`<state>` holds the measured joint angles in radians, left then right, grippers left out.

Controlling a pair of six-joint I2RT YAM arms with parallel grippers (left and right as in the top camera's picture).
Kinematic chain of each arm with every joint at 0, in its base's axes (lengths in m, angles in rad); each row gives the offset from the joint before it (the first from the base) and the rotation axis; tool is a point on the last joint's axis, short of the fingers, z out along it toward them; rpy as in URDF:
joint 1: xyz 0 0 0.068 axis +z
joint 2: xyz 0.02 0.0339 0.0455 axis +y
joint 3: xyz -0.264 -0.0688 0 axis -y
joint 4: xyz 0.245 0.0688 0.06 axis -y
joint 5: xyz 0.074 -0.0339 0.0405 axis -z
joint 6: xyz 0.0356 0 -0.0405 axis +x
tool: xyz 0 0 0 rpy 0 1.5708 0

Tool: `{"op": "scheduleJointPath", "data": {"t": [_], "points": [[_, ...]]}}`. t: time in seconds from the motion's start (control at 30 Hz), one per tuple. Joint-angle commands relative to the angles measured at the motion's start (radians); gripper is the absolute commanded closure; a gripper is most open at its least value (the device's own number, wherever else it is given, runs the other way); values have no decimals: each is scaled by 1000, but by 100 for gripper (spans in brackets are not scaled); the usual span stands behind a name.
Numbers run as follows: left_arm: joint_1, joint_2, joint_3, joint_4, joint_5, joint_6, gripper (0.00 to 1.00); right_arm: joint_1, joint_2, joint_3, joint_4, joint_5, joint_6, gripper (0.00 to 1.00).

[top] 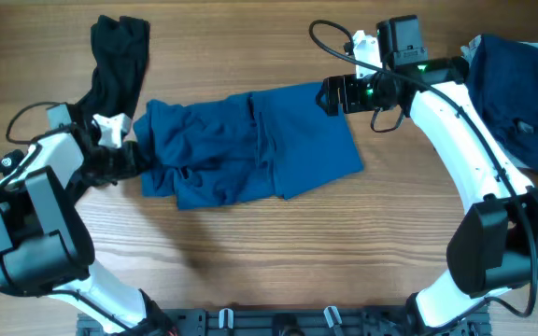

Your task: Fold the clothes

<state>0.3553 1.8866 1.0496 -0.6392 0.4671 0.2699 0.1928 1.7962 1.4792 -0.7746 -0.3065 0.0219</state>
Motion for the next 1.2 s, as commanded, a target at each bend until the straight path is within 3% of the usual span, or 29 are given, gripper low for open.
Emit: {"op": "scheduleJointPath", "data": {"t": [0.0, 0.4, 0.53, 0.73, 1.0, 1.17], "points": [[-3, -3, -15, -1, 26, -23, 96, 1, 1, 1, -1, -1, -34, 0], [-5, -386, -15, -2, 99, -68, 96, -3, 1, 1, -47, 2, 16, 1], [-17, -475, -15, 18, 225, -69, 96, -6, 1, 1, -62, 3, 35, 1], [-235, -500, -15, 114, 249, -119, 96, -42, -1, 4, -63, -33, 90, 2], [-576, -477, -15, 506, 111, -323, 96, -162, -101, 7, -90, -87, 82, 2], [-743, -319, -15, 729, 80, -383, 96, -233, -233, 7, -113, -87, 77, 1]]}}
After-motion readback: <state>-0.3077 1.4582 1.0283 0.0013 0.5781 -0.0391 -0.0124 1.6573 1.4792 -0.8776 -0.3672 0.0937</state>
